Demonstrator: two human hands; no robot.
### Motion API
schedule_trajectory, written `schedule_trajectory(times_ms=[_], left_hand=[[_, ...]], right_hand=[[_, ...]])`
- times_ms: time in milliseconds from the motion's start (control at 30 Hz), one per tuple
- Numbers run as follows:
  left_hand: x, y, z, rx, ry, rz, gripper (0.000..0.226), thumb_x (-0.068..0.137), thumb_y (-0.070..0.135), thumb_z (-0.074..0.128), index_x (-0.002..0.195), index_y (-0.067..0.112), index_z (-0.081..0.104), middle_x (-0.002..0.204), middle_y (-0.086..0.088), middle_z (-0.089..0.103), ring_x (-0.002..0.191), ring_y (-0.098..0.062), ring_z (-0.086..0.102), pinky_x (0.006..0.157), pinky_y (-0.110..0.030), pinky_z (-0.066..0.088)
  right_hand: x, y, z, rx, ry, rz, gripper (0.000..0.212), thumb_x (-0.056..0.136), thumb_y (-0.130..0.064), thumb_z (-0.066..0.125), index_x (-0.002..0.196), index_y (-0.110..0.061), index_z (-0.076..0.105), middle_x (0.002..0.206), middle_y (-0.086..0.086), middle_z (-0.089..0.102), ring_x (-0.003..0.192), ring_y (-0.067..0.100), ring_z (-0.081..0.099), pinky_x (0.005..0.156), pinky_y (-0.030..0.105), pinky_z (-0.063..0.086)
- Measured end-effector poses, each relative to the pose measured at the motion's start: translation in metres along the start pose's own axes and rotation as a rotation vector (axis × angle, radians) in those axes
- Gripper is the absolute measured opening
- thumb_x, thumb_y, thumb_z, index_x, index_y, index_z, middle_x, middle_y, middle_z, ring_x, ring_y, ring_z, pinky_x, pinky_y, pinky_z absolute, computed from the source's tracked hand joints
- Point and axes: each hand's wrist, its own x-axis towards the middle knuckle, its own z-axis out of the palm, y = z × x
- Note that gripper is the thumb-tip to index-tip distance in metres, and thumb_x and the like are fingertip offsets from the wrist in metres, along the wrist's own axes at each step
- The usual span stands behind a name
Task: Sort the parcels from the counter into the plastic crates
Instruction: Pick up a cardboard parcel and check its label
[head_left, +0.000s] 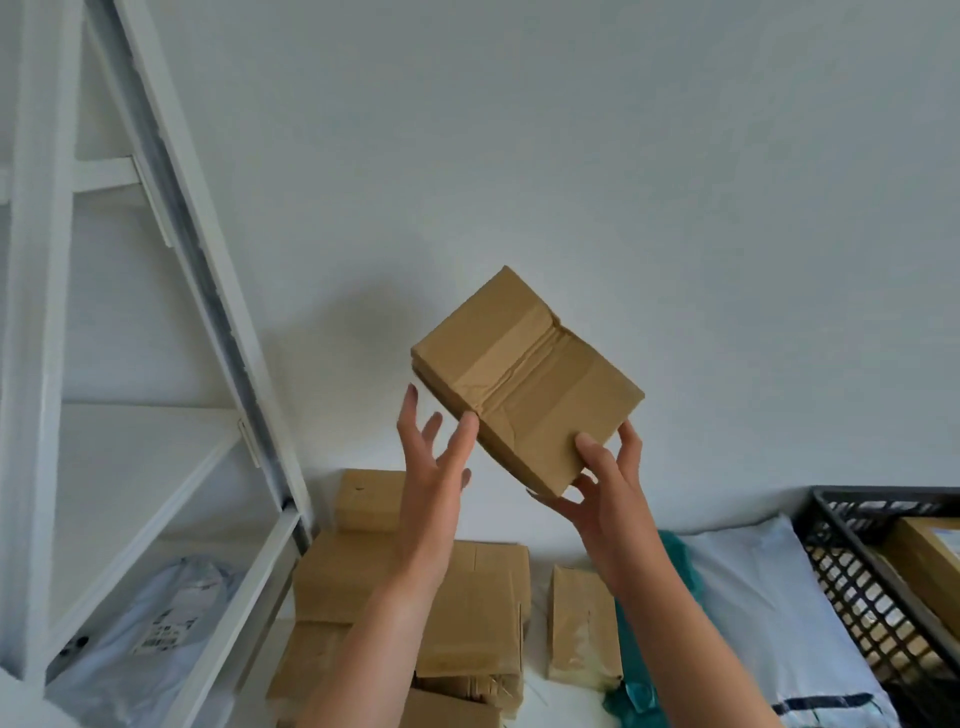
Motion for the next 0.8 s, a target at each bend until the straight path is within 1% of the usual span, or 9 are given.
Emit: schedule_trajectory(times_ms=[33, 100, 200, 333, 433, 533, 633, 700, 800], left_hand=[[-0.003, -0.004, 0.006, -0.031, -0.047, -0.011, 0.097, 0.07, 0.081, 0.072, 0.15, 0.069, 0.019, 0.158, 0.009, 0.046, 0.138, -0.011, 0.055, 0.109, -0.045, 0.054], [-0.007, -0.004, 0.014, -0.047, -0.055, 0.001, 0.098, 0.078, 0.062, 0.081, 0.151, 0.068, 0.017, 0.145, 0.009, 0.057, 0.121, -0.002, 0.066, 0.092, -0.033, 0.062], [-0.012, 0.003, 0.016, 0.13, 0.003, 0.114, 0.1, 0.08, 0.053, 0.081, 0.155, 0.062, 0.015, 0.136, 0.02, 0.054, 0.106, 0.012, 0.064, 0.073, -0.014, 0.058], [-0.02, 0.009, 0.02, 0.551, 0.018, 0.388, 0.099, 0.082, 0.061, 0.078, 0.16, 0.055, 0.017, 0.138, 0.026, 0.042, 0.122, 0.01, 0.051, 0.084, -0.006, 0.051], [-0.027, 0.007, 0.031, 0.633, -0.011, 0.469, 0.092, 0.085, 0.058, 0.077, 0.16, 0.051, 0.024, 0.142, 0.023, 0.044, 0.127, 0.004, 0.052, 0.091, -0.01, 0.052], [-0.027, 0.01, 0.029, 0.315, -0.072, 0.331, 0.079, 0.089, 0.046, 0.08, 0.155, 0.051, 0.036, 0.14, 0.024, 0.057, 0.125, -0.002, 0.06, 0.093, -0.023, 0.059], [-0.016, 0.011, 0.011, -0.178, -0.155, 0.063, 0.062, 0.09, 0.047, 0.069, 0.15, 0.04, 0.052, 0.139, 0.002, 0.068, 0.125, -0.02, 0.067, 0.094, -0.042, 0.06], [-0.015, 0.011, 0.004, -0.4, -0.155, -0.085, 0.041, 0.1, 0.043, 0.059, 0.136, 0.025, 0.067, 0.128, -0.013, 0.071, 0.115, -0.025, 0.071, 0.087, -0.041, 0.061], [-0.019, 0.009, 0.001, -0.468, -0.001, -0.265, 0.031, 0.106, 0.036, 0.049, 0.107, 0.019, 0.076, 0.1, -0.013, 0.073, 0.086, -0.023, 0.072, 0.072, -0.037, 0.06]], right_hand=[[-0.005, 0.003, 0.001, 0.007, -0.016, 0.002, 0.085, 0.082, -0.046, 0.073, 0.152, -0.053, 0.025, 0.128, -0.001, 0.067, 0.113, 0.023, 0.073, 0.1, 0.056, 0.057], [-0.013, 0.01, -0.002, -0.001, -0.044, 0.023, 0.094, 0.076, -0.053, 0.078, 0.15, -0.058, 0.021, 0.133, 0.002, 0.066, 0.117, 0.024, 0.071, 0.104, 0.055, 0.055], [-0.012, 0.009, -0.016, -0.055, -0.014, 0.034, 0.092, 0.07, -0.065, 0.078, 0.145, -0.062, 0.025, 0.14, -0.001, 0.061, 0.122, 0.02, 0.069, 0.105, 0.049, 0.055], [0.003, -0.005, -0.04, 0.063, 0.002, 0.039, 0.052, 0.085, -0.046, 0.066, 0.136, -0.05, 0.058, 0.141, -0.001, 0.063, 0.107, 0.019, 0.073, 0.095, 0.044, 0.056], [0.007, -0.007, -0.048, -0.015, -0.035, 0.015, 0.038, 0.1, -0.033, 0.06, 0.137, -0.041, 0.061, 0.137, 0.0, 0.068, 0.124, 0.028, 0.066, 0.102, 0.045, 0.051], [-0.001, -0.015, -0.048, -0.121, -0.044, -0.078, 0.036, 0.102, -0.041, 0.061, 0.138, -0.044, 0.057, 0.136, -0.009, 0.068, 0.134, 0.022, 0.059, 0.116, 0.05, 0.043], [-0.021, -0.035, -0.032, -0.253, -0.11, -0.24, 0.059, 0.09, -0.058, 0.067, 0.144, -0.051, 0.047, 0.141, -0.025, 0.058, 0.128, 0.003, 0.06, 0.103, 0.034, 0.056], [-0.035, -0.041, -0.015, -0.387, -0.129, -0.319, 0.071, 0.084, -0.064, 0.069, 0.148, -0.051, 0.04, 0.144, -0.03, 0.051, 0.127, -0.005, 0.057, 0.092, 0.025, 0.059], [-0.04, -0.036, 0.006, -0.572, -0.105, -0.423, 0.081, 0.081, -0.071, 0.066, 0.15, -0.048, 0.032, 0.148, -0.027, 0.039, 0.13, -0.005, 0.05, 0.095, 0.025, 0.057]])
